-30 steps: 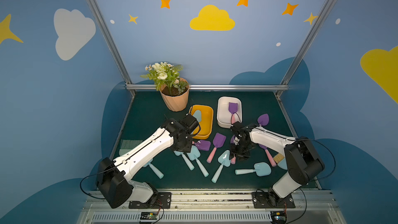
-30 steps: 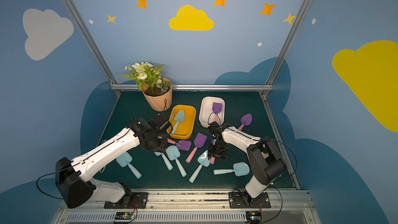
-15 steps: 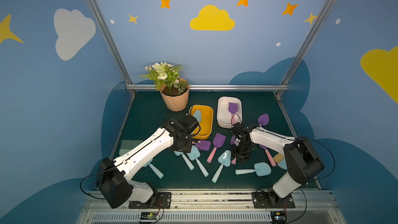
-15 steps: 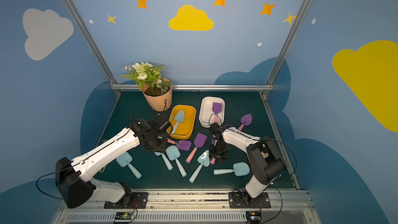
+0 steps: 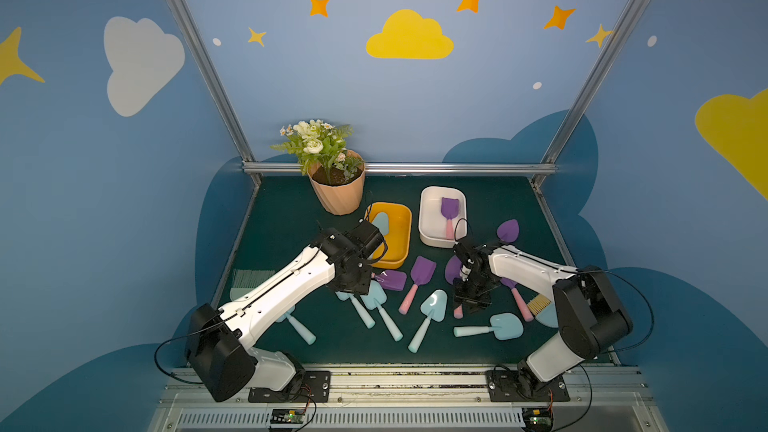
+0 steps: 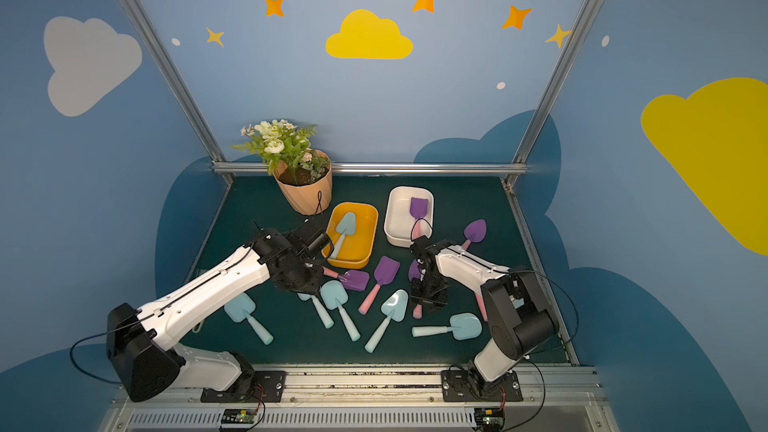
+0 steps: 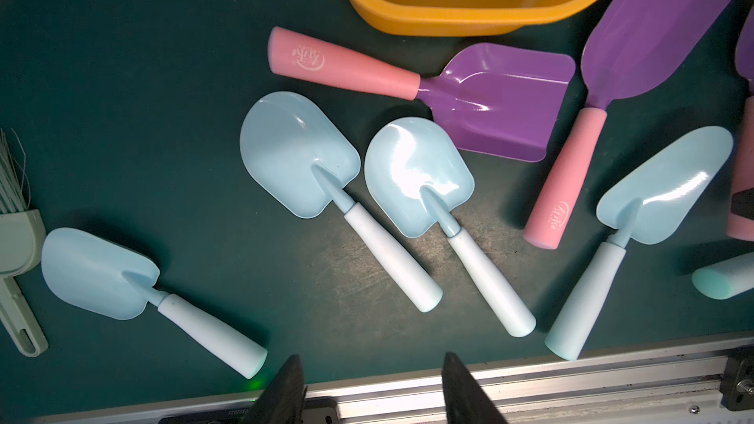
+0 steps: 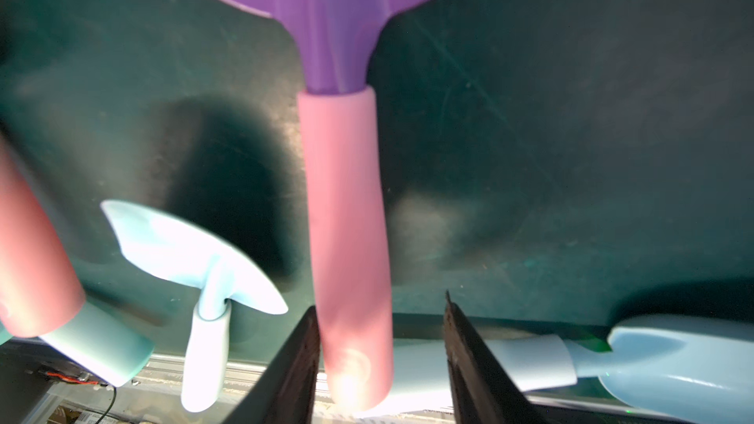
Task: Sort the small shovels by color and place them into the storage box
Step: Pick up the shovel from the center of the board.
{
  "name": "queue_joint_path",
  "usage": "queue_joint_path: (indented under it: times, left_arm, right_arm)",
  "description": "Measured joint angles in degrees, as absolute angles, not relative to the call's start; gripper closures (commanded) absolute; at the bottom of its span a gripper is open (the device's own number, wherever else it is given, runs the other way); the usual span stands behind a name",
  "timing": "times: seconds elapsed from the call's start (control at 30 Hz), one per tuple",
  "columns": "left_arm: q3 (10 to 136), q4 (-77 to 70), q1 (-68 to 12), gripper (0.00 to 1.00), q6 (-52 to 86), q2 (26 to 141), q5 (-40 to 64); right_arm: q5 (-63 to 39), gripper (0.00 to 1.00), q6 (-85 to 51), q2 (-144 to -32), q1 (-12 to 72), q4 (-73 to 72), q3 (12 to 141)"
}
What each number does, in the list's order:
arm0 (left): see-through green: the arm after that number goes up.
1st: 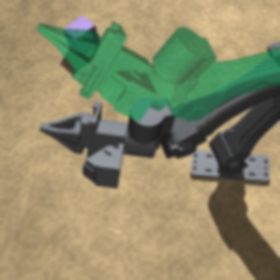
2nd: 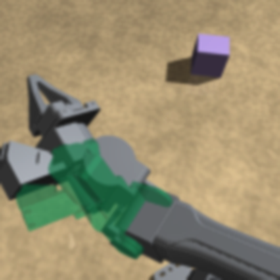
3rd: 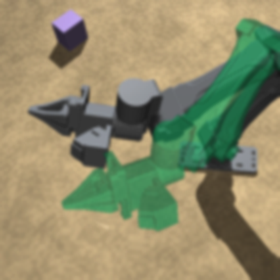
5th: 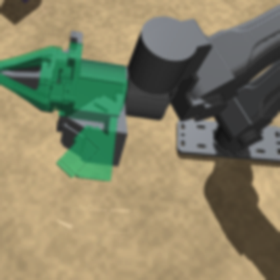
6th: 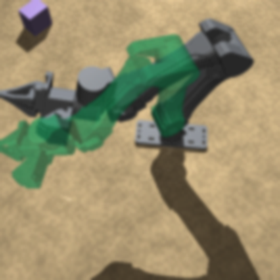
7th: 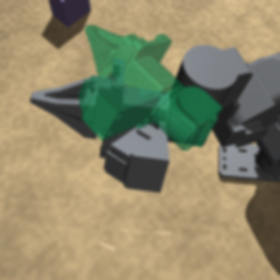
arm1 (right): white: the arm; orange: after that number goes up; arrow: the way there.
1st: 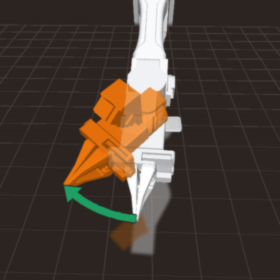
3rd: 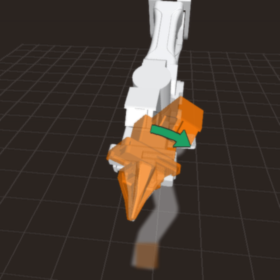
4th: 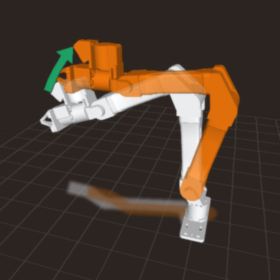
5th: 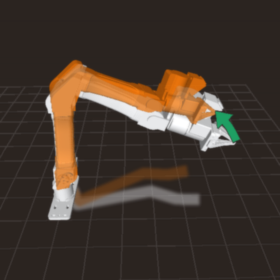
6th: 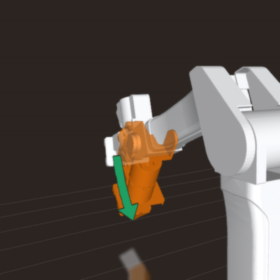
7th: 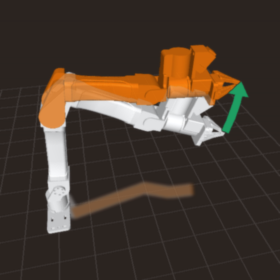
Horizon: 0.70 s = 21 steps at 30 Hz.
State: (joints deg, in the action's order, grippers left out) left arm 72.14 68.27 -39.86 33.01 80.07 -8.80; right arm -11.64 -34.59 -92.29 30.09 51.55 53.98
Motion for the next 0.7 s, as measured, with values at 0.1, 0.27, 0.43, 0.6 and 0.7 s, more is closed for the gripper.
queue_joint_path:
  times: [0.1,0.27,0.43,0.6,0.7]
  left_arm:
    - [72.14,68.27,-39.86,0.54,33.01,80.07,-8.78]
    - [72.16,68.25,-39.86,0.54,33.01,80.25,-8.78]
    - [72.2,68.2,-39.86,0.54,32.95,80.53,-8.8]
    - [72.2,68.03,-39.86,0.55,32.84,80.99,-8.75]
    - [72.2,67.92,-39.86,0.56,32.84,80.99,-8.71]
  right_arm:
    - [-11.64,0.52,-34.24,-92.29,30.06,51.55,53.98]
    - [-11.9,0.53,-34.02,-92.97,30.06,51.57,54.11]
    - [-12.12,0.56,-33.74,-94.87,30.09,51.68,54.74]
    - [-12.36,0.61,-33.63,-95.81,30.39,51.72,55.77]
    - [-12.51,0.68,-33.63,-95.88,30.68,51.72,55.83]
